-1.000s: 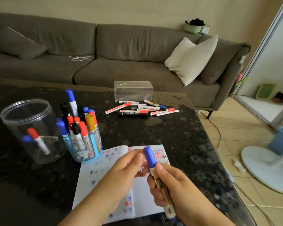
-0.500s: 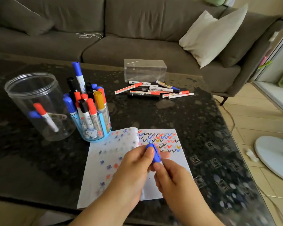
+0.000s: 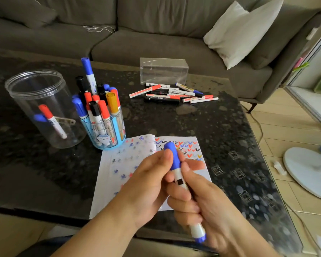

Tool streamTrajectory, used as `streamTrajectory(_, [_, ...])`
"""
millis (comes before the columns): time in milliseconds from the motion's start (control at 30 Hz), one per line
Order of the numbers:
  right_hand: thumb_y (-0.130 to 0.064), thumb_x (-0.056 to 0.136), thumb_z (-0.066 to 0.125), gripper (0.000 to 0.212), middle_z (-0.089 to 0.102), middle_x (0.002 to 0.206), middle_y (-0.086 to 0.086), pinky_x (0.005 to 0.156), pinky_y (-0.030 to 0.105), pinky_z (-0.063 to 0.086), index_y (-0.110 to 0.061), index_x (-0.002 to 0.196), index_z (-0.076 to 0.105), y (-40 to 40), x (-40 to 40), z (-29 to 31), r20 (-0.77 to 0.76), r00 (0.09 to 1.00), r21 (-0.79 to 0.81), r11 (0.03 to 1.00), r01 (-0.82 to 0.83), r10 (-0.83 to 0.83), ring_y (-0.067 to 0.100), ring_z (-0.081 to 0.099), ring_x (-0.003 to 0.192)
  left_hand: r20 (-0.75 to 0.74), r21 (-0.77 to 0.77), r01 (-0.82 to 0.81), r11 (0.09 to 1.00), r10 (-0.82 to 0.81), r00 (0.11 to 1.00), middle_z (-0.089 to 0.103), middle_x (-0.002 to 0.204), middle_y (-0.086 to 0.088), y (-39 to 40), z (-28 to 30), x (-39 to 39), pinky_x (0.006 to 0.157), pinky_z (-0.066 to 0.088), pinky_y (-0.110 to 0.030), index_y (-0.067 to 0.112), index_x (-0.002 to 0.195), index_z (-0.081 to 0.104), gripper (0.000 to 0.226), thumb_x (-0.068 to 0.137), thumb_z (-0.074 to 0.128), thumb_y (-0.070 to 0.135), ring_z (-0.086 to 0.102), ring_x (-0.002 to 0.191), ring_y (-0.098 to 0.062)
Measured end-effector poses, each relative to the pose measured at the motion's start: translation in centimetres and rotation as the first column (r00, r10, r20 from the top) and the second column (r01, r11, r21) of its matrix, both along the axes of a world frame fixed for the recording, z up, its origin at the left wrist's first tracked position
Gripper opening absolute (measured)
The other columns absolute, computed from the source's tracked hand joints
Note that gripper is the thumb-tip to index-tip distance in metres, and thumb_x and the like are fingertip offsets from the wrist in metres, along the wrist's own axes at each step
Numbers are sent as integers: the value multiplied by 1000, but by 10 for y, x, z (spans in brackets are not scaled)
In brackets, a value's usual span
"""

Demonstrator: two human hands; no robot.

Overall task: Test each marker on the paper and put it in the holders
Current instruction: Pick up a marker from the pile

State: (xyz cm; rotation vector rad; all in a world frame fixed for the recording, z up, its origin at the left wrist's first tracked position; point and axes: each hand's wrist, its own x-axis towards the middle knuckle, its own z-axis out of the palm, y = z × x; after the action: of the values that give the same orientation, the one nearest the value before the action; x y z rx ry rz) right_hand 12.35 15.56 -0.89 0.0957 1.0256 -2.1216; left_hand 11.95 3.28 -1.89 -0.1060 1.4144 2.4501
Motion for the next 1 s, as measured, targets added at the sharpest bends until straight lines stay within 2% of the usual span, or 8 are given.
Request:
streamTrajectory(200, [-34,97,43,38,45,49,-7,48,19,31,-17,64,49,-8,2,-18,-644,743,674,593,441,180,7,37,44,101,-252,-190,949,222,970,72,104,-5,15,-1,-1,98,47,-43,13,100,66,27,93,48,33,65,103,-21])
streamTrajectory(433, [-39,100,33,26,60,80,-1,54,27,29,-17,99,46,-5,-1,-25,-610,598,754,149,640,520,18,53,69,223,-377,-291,880,391,893,71,99,-4,33,-11,-9,91,51,-39,16,97,64,25,94,50,36,66,95,-21])
streamTrajectory(567, [-33,100,39,36,43,54,-6,44,18,29,-11,77,54,-1,-6,-13,-578,796,756,486,439,180,6,35,44,181,-376,-190,907,272,945,70,104,0,24,-12,-10,98,46,-42,22,97,65,29,89,51,47,64,102,-18])
streamTrajectory(633, [-30,100,40,35,38,53,-2,35,17,21,-7,80,57,8,-4,-5,-255,958,456,858,236,-128,6,26,39,167,-26,-31,999,35,985,69,112,-1,15,-8,-5,96,46,-37,19,108,64,39,86,46,47,63,107,-15])
streamTrajectory(700, [-33,90,58,29,37,52,-2,28,12,19,-6,80,60,12,1,2,78,994,4,997,78,-78,2,27,34,70,190,75,979,-90,993,67,116,-5,10,2,5,95,48,-33,12,107,63,41,86,41,40,62,111,-18])
streamTrajectory(800, [-35,87,62,30,37,51,-3,27,11,20,-8,74,63,7,11,9,99,995,-168,986,20,-3,1,29,33,4,123,36,992,-37,999,72,101,-9,15,15,18,80,55,-28,4,92,54,31,87,44,33,67,102,-20])
streamTrajectory(900, [-33,98,43,38,38,51,-2,37,20,26,-13,68,54,1,25,1,-459,886,523,824,216,59,5,27,38,107,22,-170,985,167,980,74,82,-10,12,17,9,69,55,-27,3,85,50,29,94,44,29,71,79,-17])
streamTrajectory(1000, [-35,95,46,34,48,53,0,54,29,36,-10,75,56,2,35,-24,-639,694,743,502,444,332,9,38,48,105,-30,-326,945,327,939,74,83,-10,-5,20,-7,90,49,-31,5,92,55,25,98,42,27,71,88,-16])
